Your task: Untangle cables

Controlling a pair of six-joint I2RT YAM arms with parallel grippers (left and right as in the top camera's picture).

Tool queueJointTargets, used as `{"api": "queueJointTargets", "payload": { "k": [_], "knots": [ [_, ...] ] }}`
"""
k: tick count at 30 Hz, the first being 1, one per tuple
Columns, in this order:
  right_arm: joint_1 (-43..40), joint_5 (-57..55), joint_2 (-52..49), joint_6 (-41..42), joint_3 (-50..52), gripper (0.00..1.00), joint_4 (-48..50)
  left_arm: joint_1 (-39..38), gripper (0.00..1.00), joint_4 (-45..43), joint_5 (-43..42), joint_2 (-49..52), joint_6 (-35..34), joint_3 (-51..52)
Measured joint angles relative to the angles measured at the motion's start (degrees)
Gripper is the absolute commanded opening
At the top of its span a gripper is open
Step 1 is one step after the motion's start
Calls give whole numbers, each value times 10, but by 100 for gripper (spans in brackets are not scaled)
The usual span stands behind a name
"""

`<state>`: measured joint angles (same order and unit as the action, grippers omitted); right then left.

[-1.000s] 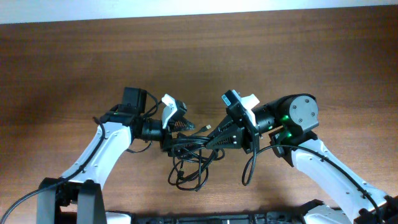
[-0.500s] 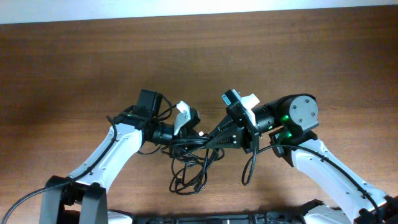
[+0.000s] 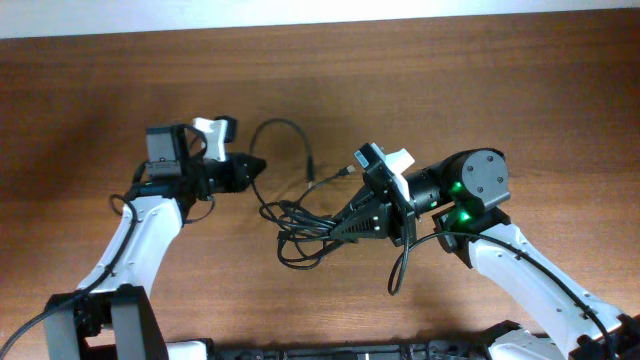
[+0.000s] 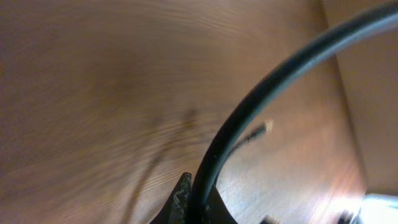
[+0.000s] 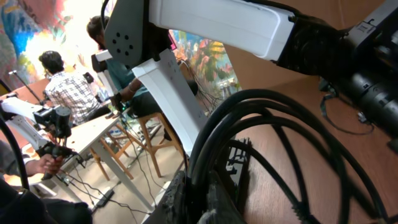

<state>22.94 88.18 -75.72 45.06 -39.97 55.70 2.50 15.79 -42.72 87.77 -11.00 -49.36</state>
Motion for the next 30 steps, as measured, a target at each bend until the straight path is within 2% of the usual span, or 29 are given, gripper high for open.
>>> {"api": "queueJointTargets", "payload": {
  "k": [2, 3, 4, 7, 8, 9, 16, 22, 26, 27, 30],
  "knots": [
    [0, 0, 0, 0, 0, 4, -1, 7, 0, 19, 30, 0, -83, 0],
    [0, 0, 0, 0, 0, 4, -1, 7, 5, 25, 42, 0, -113, 0],
    [0, 0, 0, 0, 0, 4, -1, 6, 18, 28, 52, 0, -144, 0],
    [0, 0, 0, -3, 0, 4, -2, 6, 73, 34, 69, 0, -192, 0],
    [0, 0, 0, -5, 0, 4, -1, 6, 89, 38, 72, 0, -197, 0],
    [0, 0, 0, -9, 0, 4, -2, 6, 98, 40, 74, 0, -199, 0],
    [-6, -11, -12, -47, 0, 4, -18, 6, 99, 43, 82, 0, -202, 0],
    [-49, -130, -118, -67, -5, 4, -163, 6, 99, 64, 103, 0, -202, 0],
    [-65, -176, -185, -65, -5, 4, -174, 6, 98, 78, 112, 0, -198, 0],
    [-66, -180, -193, -64, -5, 4, -175, 6, 93, 82, 112, 0, -190, 0],
    [-66, -186, -203, -59, -5, 4, -176, 7, 99, 78, 56, 0, -115, 0]
  ]
}}
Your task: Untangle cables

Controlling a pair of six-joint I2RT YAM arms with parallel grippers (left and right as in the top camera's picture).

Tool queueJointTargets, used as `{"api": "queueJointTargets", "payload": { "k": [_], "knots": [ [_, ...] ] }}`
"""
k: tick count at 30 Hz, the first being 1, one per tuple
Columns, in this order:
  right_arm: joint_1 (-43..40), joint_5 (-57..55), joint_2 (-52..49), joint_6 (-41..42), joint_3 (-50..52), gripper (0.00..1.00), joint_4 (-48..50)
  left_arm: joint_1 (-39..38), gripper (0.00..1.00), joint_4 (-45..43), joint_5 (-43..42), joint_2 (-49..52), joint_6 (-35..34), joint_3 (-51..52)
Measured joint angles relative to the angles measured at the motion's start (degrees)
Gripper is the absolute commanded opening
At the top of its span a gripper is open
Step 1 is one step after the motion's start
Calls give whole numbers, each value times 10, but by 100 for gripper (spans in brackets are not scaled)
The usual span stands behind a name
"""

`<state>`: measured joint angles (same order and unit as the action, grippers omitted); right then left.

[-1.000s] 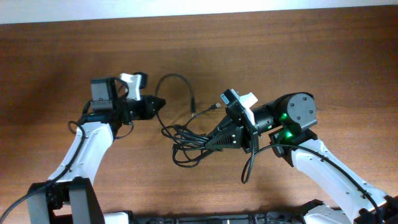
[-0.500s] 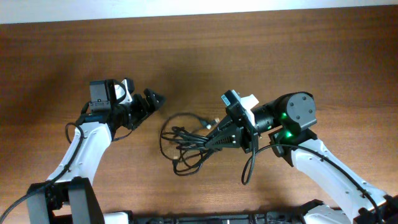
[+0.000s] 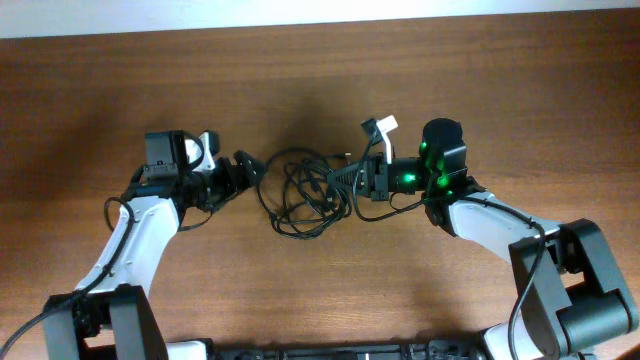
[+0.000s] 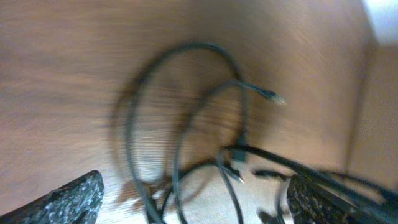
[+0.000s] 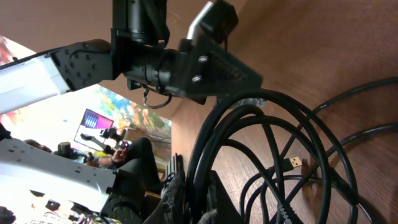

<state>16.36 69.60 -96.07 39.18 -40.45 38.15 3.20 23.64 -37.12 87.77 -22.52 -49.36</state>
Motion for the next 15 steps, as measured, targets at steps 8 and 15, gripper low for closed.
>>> {"api": "queueJointTargets", "payload": {
  "k": [8, 15],
  "knots": [
    [0, 78, 0, 25, 0, 4, 5, -2, 99, -10, -153, -67, 285, 0],
    [0, 152, 0, 44, 0, 4, 35, -56, 99, -33, -87, -153, 416, -6]
  ]
}}
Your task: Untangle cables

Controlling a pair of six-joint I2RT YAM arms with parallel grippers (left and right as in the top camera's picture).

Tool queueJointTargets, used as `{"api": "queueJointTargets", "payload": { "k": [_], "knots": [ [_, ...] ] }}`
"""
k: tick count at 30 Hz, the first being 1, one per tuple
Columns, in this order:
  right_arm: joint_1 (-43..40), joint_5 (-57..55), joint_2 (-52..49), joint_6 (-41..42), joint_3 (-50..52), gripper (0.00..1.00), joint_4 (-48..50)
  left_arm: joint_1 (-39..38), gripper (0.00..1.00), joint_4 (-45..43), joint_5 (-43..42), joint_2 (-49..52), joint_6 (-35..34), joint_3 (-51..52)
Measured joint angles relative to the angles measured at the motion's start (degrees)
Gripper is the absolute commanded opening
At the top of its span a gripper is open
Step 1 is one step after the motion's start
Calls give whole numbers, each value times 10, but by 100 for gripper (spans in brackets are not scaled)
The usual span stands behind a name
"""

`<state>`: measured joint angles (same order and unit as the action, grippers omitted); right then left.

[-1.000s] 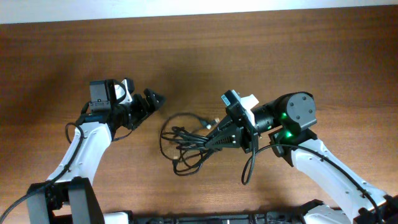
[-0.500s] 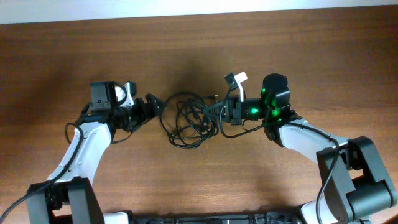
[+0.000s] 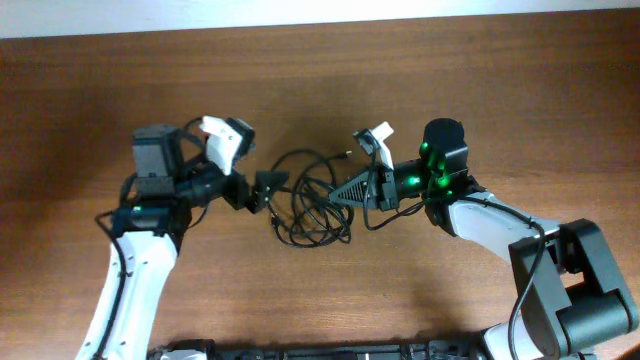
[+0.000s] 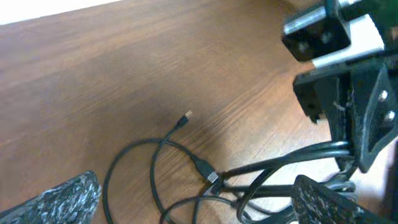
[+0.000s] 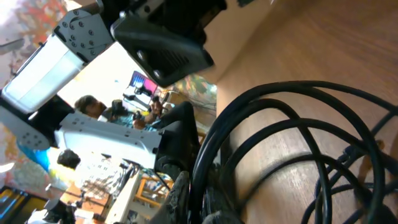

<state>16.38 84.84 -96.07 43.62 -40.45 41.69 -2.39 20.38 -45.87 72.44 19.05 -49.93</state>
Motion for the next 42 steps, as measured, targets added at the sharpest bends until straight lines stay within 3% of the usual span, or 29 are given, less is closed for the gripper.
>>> {"api": "queueJointTargets", "payload": {
  "k": [9, 10, 13, 15, 16, 18, 22, 24, 26, 31, 38, 42],
  "knots": [
    [0, 17, 0, 15, 0, 4, 4, -120, 97, 4, 16, 39, 91, 0],
    [0, 17, 0, 16, 0, 4, 4, -125, 89, 9, 17, 42, 96, 0],
    [0, 19, 0, 24, 0, 4, 4, -131, 49, 31, 24, 57, 113, 0],
    [0, 22, 0, 30, 0, 4, 4, -133, 4, 33, 29, 72, 123, 0],
    [0, 23, 0, 31, 0, 4, 4, -133, 0, 33, 30, 79, 128, 0],
    [0, 25, 0, 32, 0, 6, 4, -133, 0, 32, 33, 84, 131, 0],
    [0, 27, 0, 38, 0, 26, 6, -135, 0, 12, 37, 88, 133, 0],
    [0, 28, 0, 41, 0, 59, 6, -132, 0, -19, 40, 88, 112, 0],
    [0, 30, 0, 39, 0, 75, 7, -124, 0, -47, 39, 87, 75, 0],
    [0, 25, 0, 38, -2, 100, 8, -66, 0, -89, 42, 53, -44, -7],
    [-19, -12, 0, 14, -2, 99, 21, 14, 0, -91, 67, -32, -195, -13],
    [-126, -17, 0, 36, -3, 99, 83, 34, 0, -79, 133, -78, -295, -14]
  ]
}}
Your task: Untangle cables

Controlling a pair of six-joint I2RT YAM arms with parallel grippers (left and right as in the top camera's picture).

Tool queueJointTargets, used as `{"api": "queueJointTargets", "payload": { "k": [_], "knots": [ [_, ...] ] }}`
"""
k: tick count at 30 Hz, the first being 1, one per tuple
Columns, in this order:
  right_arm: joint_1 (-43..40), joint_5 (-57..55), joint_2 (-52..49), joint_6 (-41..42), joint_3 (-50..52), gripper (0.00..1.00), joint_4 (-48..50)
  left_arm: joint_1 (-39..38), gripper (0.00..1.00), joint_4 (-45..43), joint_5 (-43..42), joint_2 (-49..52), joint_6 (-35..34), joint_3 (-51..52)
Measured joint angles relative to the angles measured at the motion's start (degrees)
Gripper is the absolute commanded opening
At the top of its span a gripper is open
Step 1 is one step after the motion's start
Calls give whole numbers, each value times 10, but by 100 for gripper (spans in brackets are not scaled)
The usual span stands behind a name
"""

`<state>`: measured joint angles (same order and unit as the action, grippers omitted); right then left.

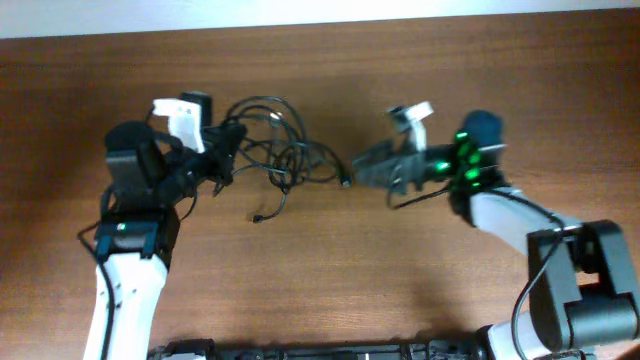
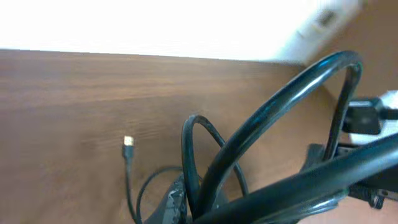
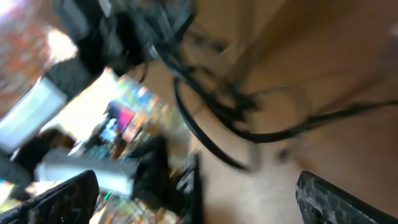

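Note:
A tangle of black cables (image 1: 272,142) lies at the back left of the table, with loops sticking up. My left gripper (image 1: 228,152) is shut on the tangle's left side; in the left wrist view thick strands (image 2: 273,118) run out of the closed jaws (image 2: 193,202). One loose plug end (image 1: 257,217) trails toward the front, another (image 1: 345,182) points right. My right gripper (image 1: 362,170) stands open just right of that end, holding nothing. The right wrist view is blurred, with the cables (image 3: 211,106) ahead of the spread fingers (image 3: 199,199).
The brown wooden table (image 1: 400,280) ends at a pale strip (image 1: 320,10) along the back. Both arms' bases stand at the front edge. A small plug (image 2: 127,142) lies on the wood in the left wrist view.
My left gripper has shut on the cable tangle, and the tangle now lies further left and back. My right gripper has let go, stands open and is further right.
At first my left gripper was shut on one cable and my right on the bundle. Then the left was open beside the tangle while the right still held it at the table's middle. Now the left holds it at the back left and the right is open.

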<state>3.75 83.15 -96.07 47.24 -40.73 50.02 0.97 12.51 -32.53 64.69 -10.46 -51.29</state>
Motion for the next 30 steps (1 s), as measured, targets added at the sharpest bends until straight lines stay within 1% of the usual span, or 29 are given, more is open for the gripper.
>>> {"api": "queueJointTargets", "payload": {
  "k": [3, 4, 7, 9, 11, 14, 16, 19, 21, 24, 26, 28, 29, 30],
  "knots": [
    [-79, 10, 0, 19, 0, 99, 2, 1, 0, 25, 55, -26, -85, 0],
    [-95, 12, 0, 22, 0, 99, 2, 1, 0, 34, 74, -33, -113, 0],
    [-113, 15, 0, 27, 0, 99, 5, 1, 0, 41, 103, -37, -162, 0],
    [-119, 7, 0, 27, 0, 99, 11, 1, 0, 47, 113, -37, -182, 0],
    [-128, -24, 0, 20, 0, 99, 12, 1, 0, 52, 119, -37, -196, 0],
    [-132, -101, 0, -13, 0, 99, 5, 1, 0, 54, 123, -37, -206, 0],
    [-132, -168, 0, -56, -2, 99, -18, 1, 0, 55, 125, -37, -209, 0],
    [-132, -252, 0, -135, -22, 99, -106, 1, 0, 55, 129, -37, -209, 0],
    [-132, -292, 0, -191, -55, 99, -192, 1, 0, 55, 133, -37, -211, 0],
    [-132, -324, 0, -260, -123, 99, -344, 1, 0, 55, 141, -37, -222, 0],
    [-130, -342, 0, -311, -184, 99, -482, 1, 0, 55, 151, -37, -238, 0],
    [-125, -350, 3, -355, -221, 99, -580, 1, 0, 55, 164, -37, -266, 0],
    [-117, -353, 9, -380, -237, 99, -647, 1, 0, 55, 173, -37, -284, 0],
    [-108, -356, 15, -400, -241, 99, -687, 1, 0, 55, 179, -37, -296, 0]
  ]
}}
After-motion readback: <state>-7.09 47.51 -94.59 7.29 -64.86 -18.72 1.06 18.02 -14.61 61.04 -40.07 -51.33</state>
